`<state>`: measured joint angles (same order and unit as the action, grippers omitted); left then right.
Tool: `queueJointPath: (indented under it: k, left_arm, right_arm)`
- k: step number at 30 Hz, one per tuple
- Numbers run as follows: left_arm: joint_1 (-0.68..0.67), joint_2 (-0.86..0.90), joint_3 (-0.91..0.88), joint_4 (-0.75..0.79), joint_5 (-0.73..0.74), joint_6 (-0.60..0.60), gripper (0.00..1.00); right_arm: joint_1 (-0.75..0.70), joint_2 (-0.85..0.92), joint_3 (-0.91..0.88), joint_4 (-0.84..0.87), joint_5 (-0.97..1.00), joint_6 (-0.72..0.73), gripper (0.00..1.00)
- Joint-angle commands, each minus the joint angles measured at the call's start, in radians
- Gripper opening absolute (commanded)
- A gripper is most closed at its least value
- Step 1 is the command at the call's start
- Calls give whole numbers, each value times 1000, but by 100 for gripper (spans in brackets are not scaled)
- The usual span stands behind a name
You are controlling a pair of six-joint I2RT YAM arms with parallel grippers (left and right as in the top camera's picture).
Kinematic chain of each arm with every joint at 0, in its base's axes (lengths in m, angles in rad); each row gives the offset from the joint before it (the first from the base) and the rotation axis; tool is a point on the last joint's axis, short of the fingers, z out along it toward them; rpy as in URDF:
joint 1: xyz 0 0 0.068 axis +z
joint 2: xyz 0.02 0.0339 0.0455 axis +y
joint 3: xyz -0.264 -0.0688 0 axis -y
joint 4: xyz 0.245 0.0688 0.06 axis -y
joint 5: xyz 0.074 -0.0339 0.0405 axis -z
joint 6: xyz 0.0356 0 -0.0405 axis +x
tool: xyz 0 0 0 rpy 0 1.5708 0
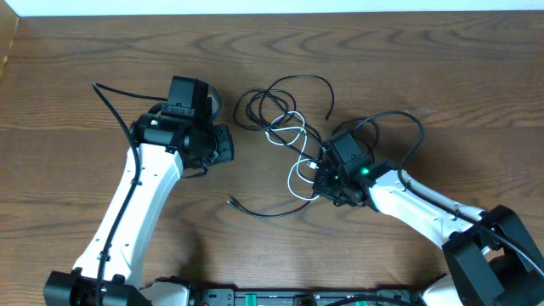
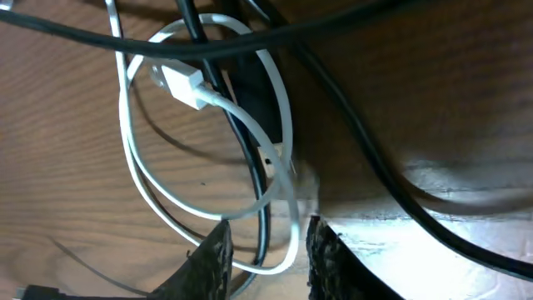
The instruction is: Untangle cables
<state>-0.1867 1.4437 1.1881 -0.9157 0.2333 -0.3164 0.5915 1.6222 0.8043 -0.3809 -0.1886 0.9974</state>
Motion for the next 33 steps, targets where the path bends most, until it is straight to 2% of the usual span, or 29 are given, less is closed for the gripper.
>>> queueJointPath:
  k: [1, 6, 10, 24, 33]
  left_arm:
    - [0, -7, 8, -7, -10, 5, 41]
    - [0, -7, 8, -11, -10, 6, 41]
    - [0, -7, 8, -12, -10, 5, 42]
    - [0, -7, 8, -12, -10, 5, 41]
    - [0, -7, 8, -13, -10, 5, 42]
  right_arm:
    - [7, 1, -14, 8, 31, 54, 25]
    - [7, 1, -14, 48, 48, 53, 25]
    - [8, 1, -14, 94, 40, 58, 32]
    - [14, 1, -16, 135, 86, 106, 35]
    - [87, 1, -16, 139, 200, 128, 34]
